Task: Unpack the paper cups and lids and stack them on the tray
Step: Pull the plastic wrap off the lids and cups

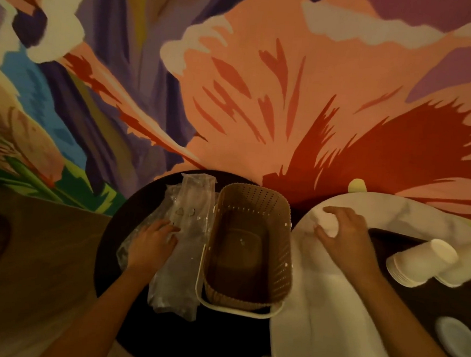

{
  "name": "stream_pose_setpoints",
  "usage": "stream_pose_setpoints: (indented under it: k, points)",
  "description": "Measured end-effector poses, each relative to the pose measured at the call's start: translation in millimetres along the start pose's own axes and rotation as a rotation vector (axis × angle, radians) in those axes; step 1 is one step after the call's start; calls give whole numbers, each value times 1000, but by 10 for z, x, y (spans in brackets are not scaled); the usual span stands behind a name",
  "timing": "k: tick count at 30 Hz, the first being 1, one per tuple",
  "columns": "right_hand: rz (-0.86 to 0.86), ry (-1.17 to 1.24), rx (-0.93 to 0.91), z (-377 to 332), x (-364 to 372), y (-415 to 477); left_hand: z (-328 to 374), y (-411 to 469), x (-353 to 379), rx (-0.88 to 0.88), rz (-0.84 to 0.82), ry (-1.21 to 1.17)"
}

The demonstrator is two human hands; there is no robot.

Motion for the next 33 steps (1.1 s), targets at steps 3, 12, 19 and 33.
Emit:
stream_pose_setpoints:
  k: [3,12,19,33]
  points:
    - [-115,-122,187,367,109,134,134,-16,-212,33,106,-97]
    - [-219,-80,343,833,446,-28,960,-98,-704,230,189,-292]
    - [-105,64,234,814,-86,-309,2030,-226,-539,490,-92,-387]
    - [-68,567,25,1258,-1212,-1278,3819,-872,199,793,-357,-519]
Point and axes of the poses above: each hand's wrist, its own y-axis towards the middle knuckle, its own x-axis out of the palm, z = x × y, the point moved 6 cm from there along y, towards the middle knuckle, and after that the axes turned 10 degrees about x, right-handed, at the moved point
